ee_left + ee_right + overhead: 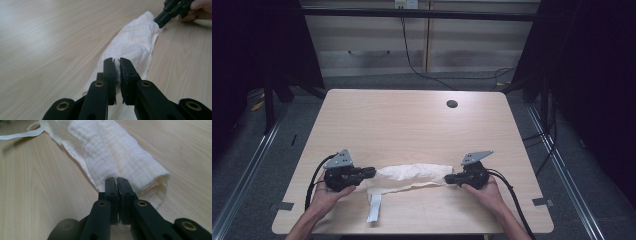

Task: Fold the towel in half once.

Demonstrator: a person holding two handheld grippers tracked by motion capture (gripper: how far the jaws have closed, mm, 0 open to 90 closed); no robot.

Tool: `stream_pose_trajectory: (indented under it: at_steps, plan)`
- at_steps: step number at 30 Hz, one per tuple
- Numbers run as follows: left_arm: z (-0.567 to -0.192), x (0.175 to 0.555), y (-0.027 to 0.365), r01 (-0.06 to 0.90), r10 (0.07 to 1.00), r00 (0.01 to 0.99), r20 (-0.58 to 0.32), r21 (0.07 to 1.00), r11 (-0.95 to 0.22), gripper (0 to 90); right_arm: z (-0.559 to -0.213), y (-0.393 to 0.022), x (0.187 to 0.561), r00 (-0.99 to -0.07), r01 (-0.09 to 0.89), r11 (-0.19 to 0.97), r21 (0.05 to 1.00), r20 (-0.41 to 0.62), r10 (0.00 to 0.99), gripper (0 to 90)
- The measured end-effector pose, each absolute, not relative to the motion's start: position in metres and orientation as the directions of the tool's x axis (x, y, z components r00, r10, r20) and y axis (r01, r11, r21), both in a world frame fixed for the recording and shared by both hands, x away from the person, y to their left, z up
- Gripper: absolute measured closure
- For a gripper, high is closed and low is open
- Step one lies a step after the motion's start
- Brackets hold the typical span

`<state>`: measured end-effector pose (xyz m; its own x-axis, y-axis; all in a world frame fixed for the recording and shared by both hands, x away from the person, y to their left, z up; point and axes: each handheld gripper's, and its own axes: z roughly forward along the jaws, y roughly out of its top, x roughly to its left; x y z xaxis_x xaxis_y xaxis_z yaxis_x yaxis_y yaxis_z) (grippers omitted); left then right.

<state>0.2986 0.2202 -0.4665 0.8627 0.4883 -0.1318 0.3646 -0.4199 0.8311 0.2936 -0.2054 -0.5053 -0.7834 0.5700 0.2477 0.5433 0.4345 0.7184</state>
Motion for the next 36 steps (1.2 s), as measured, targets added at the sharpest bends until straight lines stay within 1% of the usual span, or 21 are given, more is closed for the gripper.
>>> stream_pose_trajectory:
  at_steps: [10,11,19,21,22,24,25,30,32,36]
  plan:
    - [-0.466,0.286,0.221,0.37,0.48,0.865,-0.144,0.831,-0.417,84.0,-0.505,-0.205,0.294,-0.781,0.546,0.434,0.716,0.247,0.574,88.4]
    - [-0.469,0.281,0.218,0.365,0.461,0.876,-0.143,0.82,-0.44,84.0,-0.505,-0.205,0.294,-0.781,0.545,0.434,0.717,0.245,0.575,88.4]
    - [-0.489,0.266,0.212,0.391,0.439,0.884,-0.161,0.771,-0.504,84.1,-0.504,-0.204,0.293,-0.783,0.541,0.443,0.715,0.237,0.574,88.5]
    - [-0.492,0.265,0.211,0.393,0.438,0.885,-0.161,0.762,-0.514,84.1,-0.504,-0.203,0.294,-0.787,0.534,0.453,0.714,0.224,0.575,88.4]
    - [-0.496,0.262,0.208,0.379,0.416,0.896,-0.152,0.749,-0.543,84.1,-0.503,-0.203,0.294,-0.789,0.531,0.458,0.713,0.22,0.573,88.4]
    - [-0.498,0.26,0.206,0.385,0.417,0.895,-0.155,0.742,-0.549,84.1,-0.502,-0.203,0.294,-0.79,0.526,0.47,0.708,0.203,0.579,88.4]
    - [-0.5,0.26,0.204,0.38,0.418,0.896,-0.148,0.741,-0.553,84.1,-0.501,-0.204,0.295,-0.785,0.525,0.479,0.704,0.183,0.592,88.4]
    - [-0.5,0.264,0.205,0.362,0.437,0.894,-0.104,0.741,-0.566,84.4,-0.498,-0.209,0.293,-0.776,0.524,0.489,0.697,0.154,0.612,88.3]
    - [-0.502,0.27,0.204,0.364,0.449,0.888,-0.099,0.748,-0.555,84.5,-0.497,-0.208,0.291,-0.78,0.496,0.509,0.704,0.103,0.618,88.2]
    - [-0.502,0.282,0.201,0.367,0.468,0.88,-0.086,0.749,-0.552,84.6,-0.496,-0.204,0.285,-0.772,0.473,0.532,0.702,0.039,0.635,88.1]
